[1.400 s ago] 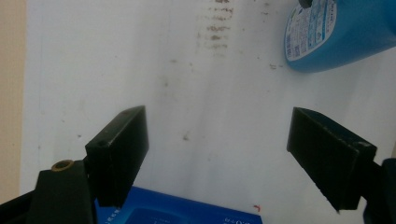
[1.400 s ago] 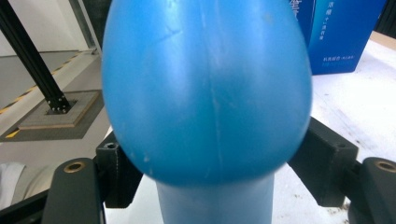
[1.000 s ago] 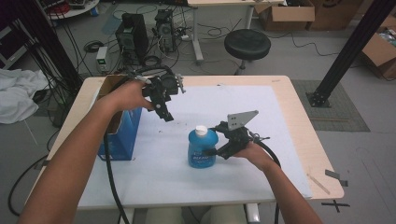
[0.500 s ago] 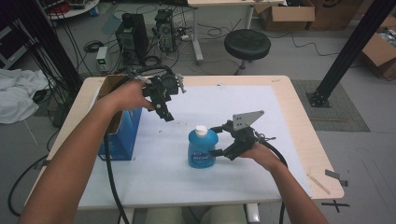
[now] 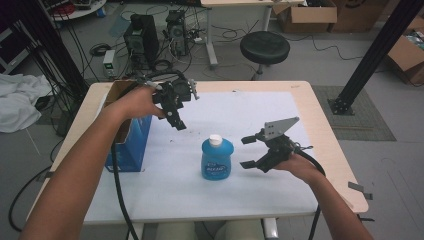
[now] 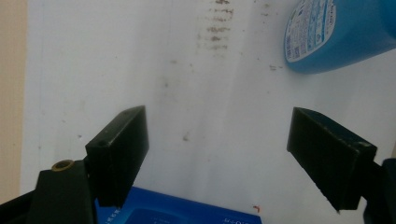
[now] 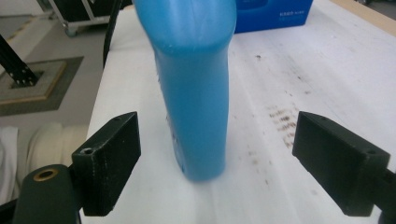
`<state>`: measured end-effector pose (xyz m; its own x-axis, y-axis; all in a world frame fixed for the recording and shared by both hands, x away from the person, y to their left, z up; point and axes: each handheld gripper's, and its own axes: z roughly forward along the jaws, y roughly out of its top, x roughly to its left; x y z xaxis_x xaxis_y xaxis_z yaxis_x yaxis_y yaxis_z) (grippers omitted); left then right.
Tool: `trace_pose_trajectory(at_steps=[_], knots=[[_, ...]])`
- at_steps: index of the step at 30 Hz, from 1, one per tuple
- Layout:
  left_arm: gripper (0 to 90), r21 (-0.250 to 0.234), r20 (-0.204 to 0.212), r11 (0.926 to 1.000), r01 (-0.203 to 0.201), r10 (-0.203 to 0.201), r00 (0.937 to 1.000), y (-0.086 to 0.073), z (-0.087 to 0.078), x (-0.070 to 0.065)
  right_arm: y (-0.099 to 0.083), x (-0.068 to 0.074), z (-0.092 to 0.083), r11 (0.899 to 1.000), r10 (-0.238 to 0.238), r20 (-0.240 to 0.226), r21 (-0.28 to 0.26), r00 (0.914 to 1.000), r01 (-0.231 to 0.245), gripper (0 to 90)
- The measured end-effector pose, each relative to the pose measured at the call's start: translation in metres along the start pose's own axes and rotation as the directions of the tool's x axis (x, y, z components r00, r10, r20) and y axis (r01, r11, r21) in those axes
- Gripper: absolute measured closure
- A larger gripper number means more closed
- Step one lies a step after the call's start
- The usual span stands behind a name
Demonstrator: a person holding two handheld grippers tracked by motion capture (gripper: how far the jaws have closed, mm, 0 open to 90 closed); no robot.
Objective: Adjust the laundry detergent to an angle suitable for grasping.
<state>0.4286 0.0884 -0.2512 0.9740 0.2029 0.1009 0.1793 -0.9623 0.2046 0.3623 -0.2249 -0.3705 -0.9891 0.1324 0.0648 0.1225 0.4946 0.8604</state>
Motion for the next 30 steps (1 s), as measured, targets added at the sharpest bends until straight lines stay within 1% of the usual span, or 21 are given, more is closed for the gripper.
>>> trace_pose_trajectory(at_steps=[2,4,7,9,11,13,14,15,16,17,20,21,24,25,27,28,30], knots=[[21.3,-0.005,0.001,1.0000,0.006,-0.006,1.0000,0.000,0.000,0.000,0.001,0.002,-0.011,1.000,0.004,0.017,0.024,0.9999,-0.004,15.1],[21.3,-0.001,-0.001,1.0000,0.001,-0.001,1.0000,0.000,0.000,0.000,0.000,0.003,-0.021,0.998,0.015,0.036,0.055,0.9992,-0.017,15.1],[21.3,0.001,-0.001,1.0000,-0.004,0.004,1.0000,0.000,0.000,0.000,-0.002,0.005,-0.036,0.992,0.027,0.061,0.122,0.9978,-0.034,15.1],[21.3,-0.002,-0.001,1.0000,-0.004,0.004,1.0000,0.001,0.000,-0.001,-0.004,0.006,-0.045,0.981,0.031,0.082,0.189,0.9961,-0.046,15.1],[21.3,-0.003,-0.002,1.0000,-0.004,0.004,1.0000,0.002,-0.001,-0.001,-0.007,0.007,-0.053,0.965,0.034,0.100,0.254,0.9944,-0.059,15.2],[21.2,-0.006,-0.001,1.0000,0.001,-0.001,1.0000,0.002,0.000,-0.001,-0.008,0.008,-0.061,0.951,0.033,0.127,0.302,0.9913,-0.070,15.2],[21.2,0.000,-0.001,1.0000,-0.006,0.006,1.0000,0.002,0.000,-0.001,-0.009,0.009,-0.065,0.945,0.025,0.144,0.320,0.9893,-0.071,15.3],[21.2,0.000,-0.001,1.0000,-0.006,0.006,1.0000,0.002,0.000,-0.001,-0.009,0.009,-0.065,0.945,0.025,0.144,0.320,0.9893,-0.071,15.3],[21.2,-0.001,-0.001,1.0000,-0.006,0.006,1.0000,0.003,0.000,-0.001,-0.009,0.010,-0.069,0.939,0.022,0.155,0.336,0.9876,-0.074,15.6],[21.1,0.001,-0.001,1.0000,-0.008,0.008,1.0000,0.003,0.000,-0.002,-0.010,0.011,-0.077,0.922,0.023,0.169,0.377,0.9853,-0.086,16.3],[21.1,0.003,-0.003,1.0000,-0.008,0.008,1.0000,0.002,0.000,-0.002,-0.012,0.011,-0.089,0.889,0.029,0.192,0.444,0.9811,-0.113,16.7],[21.2,-0.002,-0.003,1.0000,-0.003,0.003,1.0000,0.002,0.000,-0.003,-0.012,0.011,-0.093,0.879,0.032,0.198,0.461,0.9797,-0.122,16.7],[21.2,0.003,-0.005,1.0000,-0.007,0.007,1.0000,0.002,-0.001,-0.003,-0.013,0.008,-0.105,0.855,0.054,0.217,0.494,0.9747,-0.157,16.5],[21.2,0.003,-0.005,1.0000,-0.007,0.007,1.0000,0.002,-0.001,-0.003,-0.013,0.007,-0.108,0.845,0.067,0.224,0.506,0.9723,-0.175,15.9],[21.2,0.002,-0.006,1.0000,-0.006,0.006,1.0000,0.002,-0.001,-0.003,-0.014,0.005,-0.113,0.828,0.093,0.233,0.522,0.9681,-0.205,15.8],[21.2,0.001,-0.006,1.0000,-0.005,0.005,1.0000,0.002,-0.001,-0.003,-0.015,0.005,-0.115,0.821,0.097,0.239,0.529,0.9661,-0.213,15.8],[21.2,0.001,-0.006,1.0000,-0.007,0.007,1.0000,0.002,-0.001,-0.003,-0.015,0.005,-0.118,0.818,0.096,0.246,0.532,0.9645,-0.217,15.8]])
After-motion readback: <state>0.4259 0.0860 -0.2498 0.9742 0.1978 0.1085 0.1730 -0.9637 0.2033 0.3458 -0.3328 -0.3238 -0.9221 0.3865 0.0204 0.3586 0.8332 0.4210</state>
